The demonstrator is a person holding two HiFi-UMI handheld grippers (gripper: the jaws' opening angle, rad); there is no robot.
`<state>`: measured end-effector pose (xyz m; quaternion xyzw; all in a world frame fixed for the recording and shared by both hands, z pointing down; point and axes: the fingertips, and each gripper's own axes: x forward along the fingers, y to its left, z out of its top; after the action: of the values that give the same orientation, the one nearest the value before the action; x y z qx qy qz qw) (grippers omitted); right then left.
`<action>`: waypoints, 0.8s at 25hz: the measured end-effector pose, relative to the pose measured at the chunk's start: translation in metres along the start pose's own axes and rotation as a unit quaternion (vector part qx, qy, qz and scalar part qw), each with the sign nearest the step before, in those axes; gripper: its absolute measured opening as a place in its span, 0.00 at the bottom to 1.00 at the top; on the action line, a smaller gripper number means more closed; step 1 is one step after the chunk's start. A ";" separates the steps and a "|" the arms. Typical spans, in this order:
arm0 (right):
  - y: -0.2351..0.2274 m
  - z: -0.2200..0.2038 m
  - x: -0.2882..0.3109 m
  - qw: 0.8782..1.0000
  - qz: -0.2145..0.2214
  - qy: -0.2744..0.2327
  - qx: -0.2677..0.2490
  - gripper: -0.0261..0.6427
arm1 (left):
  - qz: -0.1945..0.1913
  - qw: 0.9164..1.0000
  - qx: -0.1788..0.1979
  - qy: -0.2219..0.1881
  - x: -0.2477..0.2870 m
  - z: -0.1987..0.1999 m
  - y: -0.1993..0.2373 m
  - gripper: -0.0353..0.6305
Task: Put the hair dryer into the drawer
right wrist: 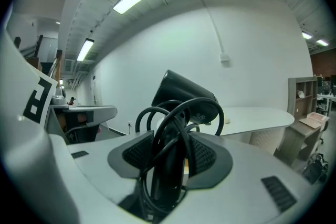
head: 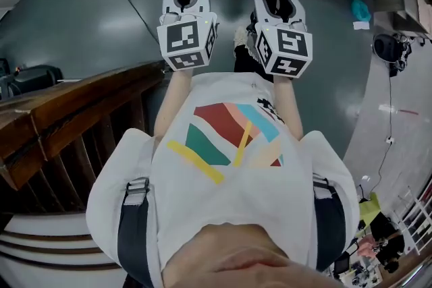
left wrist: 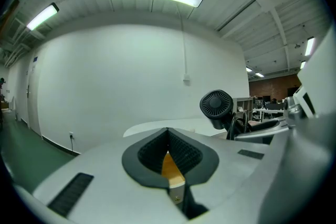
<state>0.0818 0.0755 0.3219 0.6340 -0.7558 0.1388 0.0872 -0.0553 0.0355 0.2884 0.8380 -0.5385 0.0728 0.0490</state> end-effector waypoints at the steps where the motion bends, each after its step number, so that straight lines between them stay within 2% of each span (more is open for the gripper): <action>1: -0.006 -0.002 0.008 1.000 0.003 0.004 0.002 0.33 | 0.004 1.000 0.001 0.002 0.008 -0.001 -0.001 0.07; 13: -0.064 0.032 0.106 0.999 0.033 0.008 -0.010 0.33 | 0.037 0.999 -0.005 0.010 0.114 0.016 0.015 0.07; 16: -0.074 0.031 0.120 0.999 0.038 0.013 -0.010 0.33 | 0.037 0.999 -0.017 0.018 0.132 0.011 0.011 0.07; 20: -0.076 0.029 0.132 0.999 0.045 0.015 -0.007 0.33 | 0.027 0.999 -0.013 0.017 0.153 0.009 0.007 0.07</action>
<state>0.1340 -0.0695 0.3426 0.5966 -0.7830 0.1470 0.0966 0.0016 -0.1055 0.3068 0.8208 -0.5613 0.0816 0.0668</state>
